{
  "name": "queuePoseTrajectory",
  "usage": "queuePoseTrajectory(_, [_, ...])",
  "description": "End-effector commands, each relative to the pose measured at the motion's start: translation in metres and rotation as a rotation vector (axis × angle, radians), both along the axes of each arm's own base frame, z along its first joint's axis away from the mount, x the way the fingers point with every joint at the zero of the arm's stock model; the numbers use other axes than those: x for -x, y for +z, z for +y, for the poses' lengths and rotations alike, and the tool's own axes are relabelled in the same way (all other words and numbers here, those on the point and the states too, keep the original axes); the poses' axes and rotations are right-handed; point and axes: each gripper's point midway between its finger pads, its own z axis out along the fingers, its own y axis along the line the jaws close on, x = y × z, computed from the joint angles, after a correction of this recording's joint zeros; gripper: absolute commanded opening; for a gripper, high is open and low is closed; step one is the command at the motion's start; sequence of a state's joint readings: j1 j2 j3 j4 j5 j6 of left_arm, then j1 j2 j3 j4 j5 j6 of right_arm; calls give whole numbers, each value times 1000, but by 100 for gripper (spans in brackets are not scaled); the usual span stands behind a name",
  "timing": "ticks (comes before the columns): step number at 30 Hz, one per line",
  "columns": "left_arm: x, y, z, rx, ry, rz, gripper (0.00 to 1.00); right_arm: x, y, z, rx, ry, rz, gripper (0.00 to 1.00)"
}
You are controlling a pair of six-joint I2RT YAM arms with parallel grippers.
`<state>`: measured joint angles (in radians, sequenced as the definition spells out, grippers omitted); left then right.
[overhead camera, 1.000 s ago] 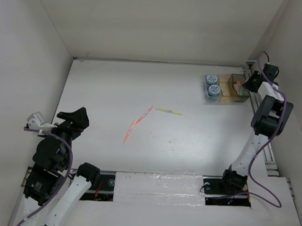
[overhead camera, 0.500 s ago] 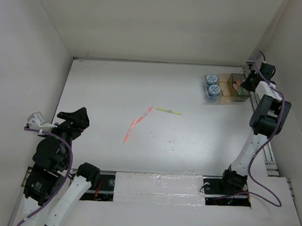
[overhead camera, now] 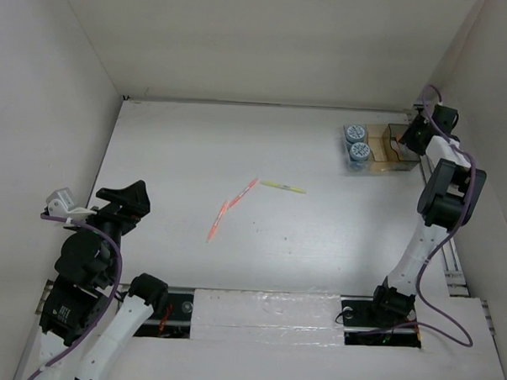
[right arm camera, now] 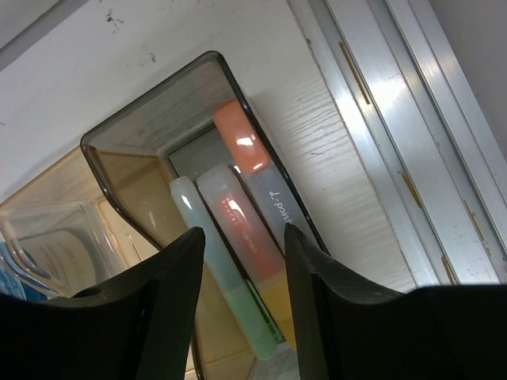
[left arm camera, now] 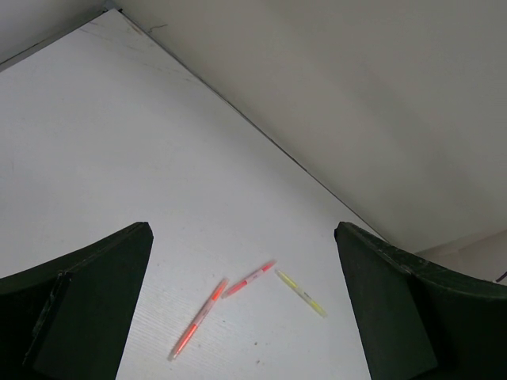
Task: Sort the stationery into containers
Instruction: Place the pen in the storage box, then pick up the pen from the center of the board.
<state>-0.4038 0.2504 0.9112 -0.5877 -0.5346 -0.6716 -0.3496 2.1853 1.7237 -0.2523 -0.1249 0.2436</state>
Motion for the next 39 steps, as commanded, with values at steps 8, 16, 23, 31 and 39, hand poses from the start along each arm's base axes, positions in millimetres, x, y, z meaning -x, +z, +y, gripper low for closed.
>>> queuePoseTrajectory(8, [-4,8,-1,-4,-1,-19,100,-38,82,84,33,145,-187,51])
queuePoseTrajectory(16, [-10,4,-2,-15,8,6,100,-49,142,203,60,402,-335,53])
queuePoseTrajectory(23, [-10,4,-1,-7,18,4,100,-5,163,329,248,819,-347,59])
queuePoseTrajectory(31, [-11,1,-1,-14,18,21,100,114,82,424,329,1331,-76,73])
queuePoseTrajectory(39, [-9,2,-1,-10,18,13,100,158,34,438,352,1398,8,70])
